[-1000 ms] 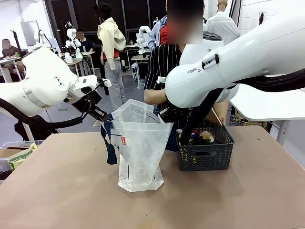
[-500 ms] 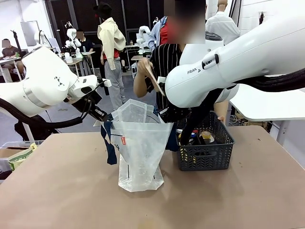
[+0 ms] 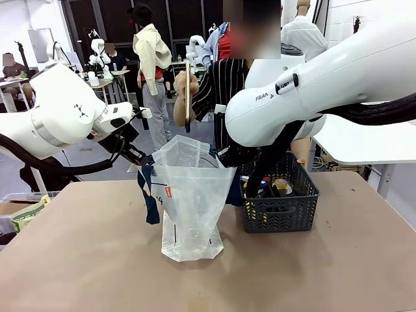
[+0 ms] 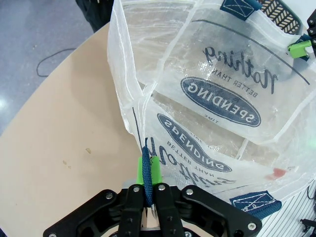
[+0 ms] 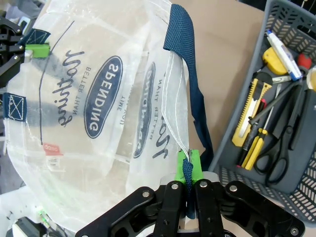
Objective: Transfer purchased items from the store into the shopping bag.
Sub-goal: Move the Reusable shopping bag to the right side of the table.
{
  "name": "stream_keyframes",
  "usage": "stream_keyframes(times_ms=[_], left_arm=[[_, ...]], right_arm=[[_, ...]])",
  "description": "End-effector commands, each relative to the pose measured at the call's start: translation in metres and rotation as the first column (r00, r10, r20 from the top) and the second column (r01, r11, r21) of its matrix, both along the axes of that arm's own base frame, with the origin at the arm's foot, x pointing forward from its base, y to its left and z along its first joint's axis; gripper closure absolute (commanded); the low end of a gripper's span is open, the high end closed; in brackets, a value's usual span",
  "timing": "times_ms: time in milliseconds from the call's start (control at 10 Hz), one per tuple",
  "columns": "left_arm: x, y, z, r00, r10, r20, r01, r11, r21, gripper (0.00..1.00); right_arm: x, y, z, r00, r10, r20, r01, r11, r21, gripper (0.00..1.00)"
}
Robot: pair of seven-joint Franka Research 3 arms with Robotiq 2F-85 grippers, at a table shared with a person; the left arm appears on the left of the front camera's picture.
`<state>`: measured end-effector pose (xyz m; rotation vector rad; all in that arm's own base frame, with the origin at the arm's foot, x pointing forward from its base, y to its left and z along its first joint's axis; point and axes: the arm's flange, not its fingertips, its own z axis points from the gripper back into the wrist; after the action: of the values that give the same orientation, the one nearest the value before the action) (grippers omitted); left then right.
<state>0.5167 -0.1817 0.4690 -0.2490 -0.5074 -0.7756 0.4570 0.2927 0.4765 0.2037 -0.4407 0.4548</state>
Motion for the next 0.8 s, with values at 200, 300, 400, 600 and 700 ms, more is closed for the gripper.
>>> stream_keyframes(times_ms=[200,300,400,600,700], left_arm=[[-0.0011,0.0024,0.0008,1.0,0.004,0.0,-0.004,1.0,0.007,1.0],[-0.0011,0.0024,0.0008,1.0,0.004,0.0,-0.004,1.0,0.007,1.0],[-0.0011,0.0024,0.0008,1.0,0.004,0.0,-0.004,1.0,0.007,1.0],[-0.0011,0.0024,0.0008,1.0,0.004,0.0,-0.004,1.0,0.007,1.0],[-0.0011,0.0024,0.0008,1.0,0.004,0.0,-0.004,1.0,0.007,1.0]], right_arm=[[-0.0046,-0.0028,-0.0018,1.0,-0.007,-0.007,0.007,1.0,0.004,1.0],[-0.0046,-0.0028,-0.0018,1.0,-0.007,-0.007,0.007,1.0,0.004,1.0],[-0.0046,-0.0028,-0.0018,1.0,-0.007,-0.007,0.007,1.0,0.004,1.0],[-0.0046,-0.0028,-0.0018,1.0,-0.007,-0.007,0.007,1.0,0.004,1.0],[-0.0046,-0.0028,-0.0018,1.0,-0.007,-0.007,0.007,1.0,0.004,1.0]])
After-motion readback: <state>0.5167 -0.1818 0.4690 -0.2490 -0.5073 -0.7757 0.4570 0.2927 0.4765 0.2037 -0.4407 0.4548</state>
